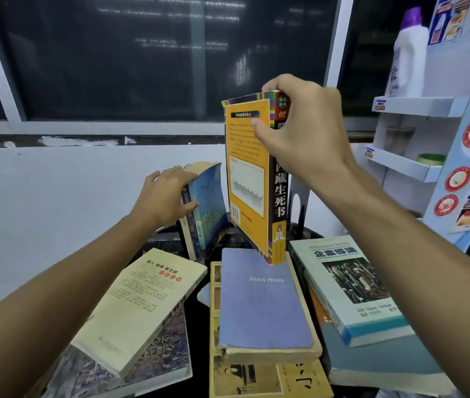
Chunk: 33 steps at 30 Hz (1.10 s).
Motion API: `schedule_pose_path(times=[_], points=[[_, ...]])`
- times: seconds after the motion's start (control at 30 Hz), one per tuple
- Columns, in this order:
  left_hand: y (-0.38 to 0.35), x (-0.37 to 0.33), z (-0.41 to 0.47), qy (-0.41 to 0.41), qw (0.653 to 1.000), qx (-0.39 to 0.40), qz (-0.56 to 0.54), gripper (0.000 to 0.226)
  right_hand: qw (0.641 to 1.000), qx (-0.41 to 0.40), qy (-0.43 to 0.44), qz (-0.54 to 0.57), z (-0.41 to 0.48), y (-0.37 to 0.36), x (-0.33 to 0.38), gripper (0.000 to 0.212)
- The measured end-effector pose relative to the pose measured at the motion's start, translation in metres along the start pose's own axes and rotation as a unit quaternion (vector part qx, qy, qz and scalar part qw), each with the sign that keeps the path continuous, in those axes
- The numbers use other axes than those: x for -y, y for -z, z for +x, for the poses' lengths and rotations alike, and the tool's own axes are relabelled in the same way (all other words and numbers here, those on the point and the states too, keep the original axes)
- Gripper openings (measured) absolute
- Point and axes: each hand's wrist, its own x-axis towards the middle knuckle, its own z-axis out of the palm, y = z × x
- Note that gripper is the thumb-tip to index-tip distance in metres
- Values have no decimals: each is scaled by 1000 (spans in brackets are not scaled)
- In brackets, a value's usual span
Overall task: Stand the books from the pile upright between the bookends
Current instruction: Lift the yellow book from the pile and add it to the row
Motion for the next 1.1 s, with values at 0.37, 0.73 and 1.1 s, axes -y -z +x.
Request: schedule_pose_path(times=[0.37, 0.73, 1.1], points=[[-1, 3, -4, -9, 999, -4, -50, 63, 999, 3, -31, 19, 11, -74, -4, 34], [-10, 9, -7, -3, 996, -19, -91, 67, 996, -17, -65, 67, 1, -145, -20, 31], [-13, 13, -11, -8, 993, -28, -113, 69, 992, -27, -82, 96, -16, -191, -28, 43]])
